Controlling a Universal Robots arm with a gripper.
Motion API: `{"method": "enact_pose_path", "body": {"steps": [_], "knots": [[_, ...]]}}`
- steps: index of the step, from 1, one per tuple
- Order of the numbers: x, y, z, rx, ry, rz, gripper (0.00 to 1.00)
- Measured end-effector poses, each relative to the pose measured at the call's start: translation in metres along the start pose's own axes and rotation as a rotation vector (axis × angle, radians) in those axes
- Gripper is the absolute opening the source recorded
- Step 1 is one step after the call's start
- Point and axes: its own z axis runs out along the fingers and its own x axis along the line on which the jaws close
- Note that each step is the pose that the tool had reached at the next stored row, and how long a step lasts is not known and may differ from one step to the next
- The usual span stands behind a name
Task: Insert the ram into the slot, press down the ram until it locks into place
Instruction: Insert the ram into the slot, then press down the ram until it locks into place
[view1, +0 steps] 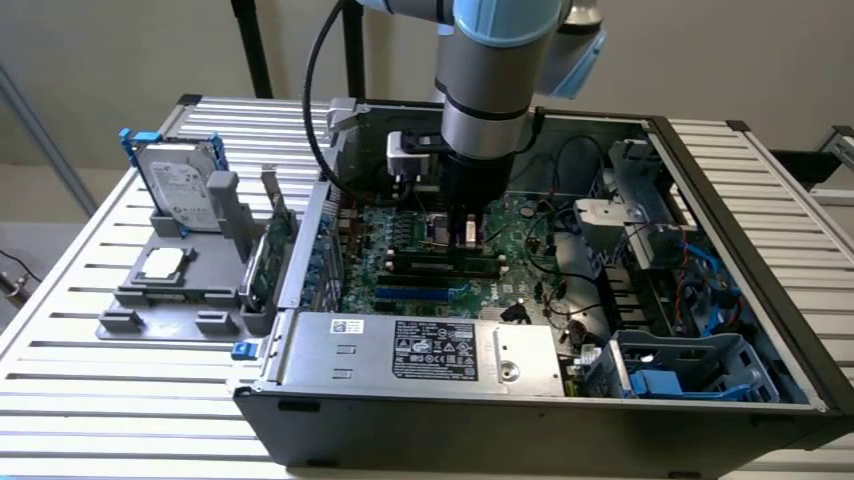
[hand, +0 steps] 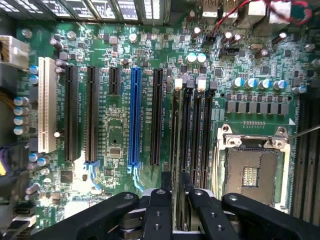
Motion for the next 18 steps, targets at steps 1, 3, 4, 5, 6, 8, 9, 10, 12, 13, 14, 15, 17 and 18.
{"method": "enact_pose_path", "body": {"steps": [1,3,4,5,6,8,9,10,12,13,14,15,17,18], "knots": [[0.0,0.0004,-0.0026,-0.0006,0.0001,0.0,0.22],[0.0001,0.0016,-0.006,-0.0023,-0.0001,0.0,0.22],[0.0001,0.0024,-0.0071,-0.0034,-0.0001,0.0,0.2],[0.0002,0.0031,-0.0081,-0.0043,-0.0002,0.001,0.2],[0.0002,0.0036,-0.0087,-0.0054,-0.0002,0.002,0.13],[0.0002,0.0037,-0.0088,-0.0066,-0.0002,0.002,0.11],[0.0002,0.0037,-0.0088,-0.0066,-0.0002,0.002,0.11],[0.0002,0.0037,-0.0088,-0.0067,-0.0002,0.002,0.11],[0.0002,0.0038,-0.0088,-0.0067,-0.0001,0.002,0.11],[0.0002,0.0038,-0.0088,-0.0067,-0.0001,0.002,0.11],[0.0002,0.0038,-0.0088,-0.0068,-0.0001,0.002,0.11],[0.0002,0.0038,-0.0088,-0.0067,-0.0001,0.002,0.11],[0.0002,0.0038,-0.0088,-0.0067,-0.0001,0.002,0.11],[0.0002,0.0039,-0.0088,-0.0068,0.0002,0.002,0.11]]}}
